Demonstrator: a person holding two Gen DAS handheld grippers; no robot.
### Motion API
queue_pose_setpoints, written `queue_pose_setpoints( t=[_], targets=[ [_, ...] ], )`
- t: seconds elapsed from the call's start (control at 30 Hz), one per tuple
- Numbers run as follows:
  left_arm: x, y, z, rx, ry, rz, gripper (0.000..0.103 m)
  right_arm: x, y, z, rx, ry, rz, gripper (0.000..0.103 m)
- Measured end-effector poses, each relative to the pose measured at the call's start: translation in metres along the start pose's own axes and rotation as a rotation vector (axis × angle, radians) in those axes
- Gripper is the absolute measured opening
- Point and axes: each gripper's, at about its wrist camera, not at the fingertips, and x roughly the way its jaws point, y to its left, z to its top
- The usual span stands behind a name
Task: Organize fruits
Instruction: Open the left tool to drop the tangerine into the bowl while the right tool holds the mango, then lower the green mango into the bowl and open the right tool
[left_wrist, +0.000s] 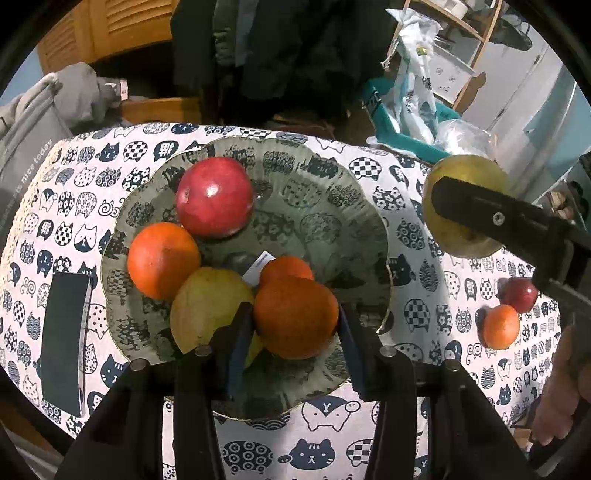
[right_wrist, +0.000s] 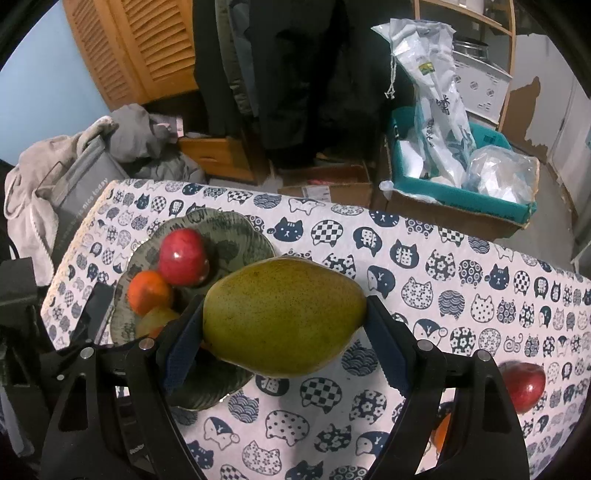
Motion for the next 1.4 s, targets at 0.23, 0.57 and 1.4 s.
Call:
queue_pose_setpoints(
  t=[0.23,0.57,1.4],
  targets=[
    [-0.013,0.013,0.009,-0.033,-0.063,0.002,0.071,0.007,0.005,0.008,0.011,0.002,0.015,0.083],
    [-0.029,0.068,0.023,-0.152,-0.114,0.081,0.071,0.027,0.025,0.015,-0.014,0.032,0.038,0.083],
    [-0.035,0.121,0.016,-0.249,-0.108,0.147,0.071,0.096,0.081,0.01,-0.119,0.202,0.058,0.085]
  ],
)
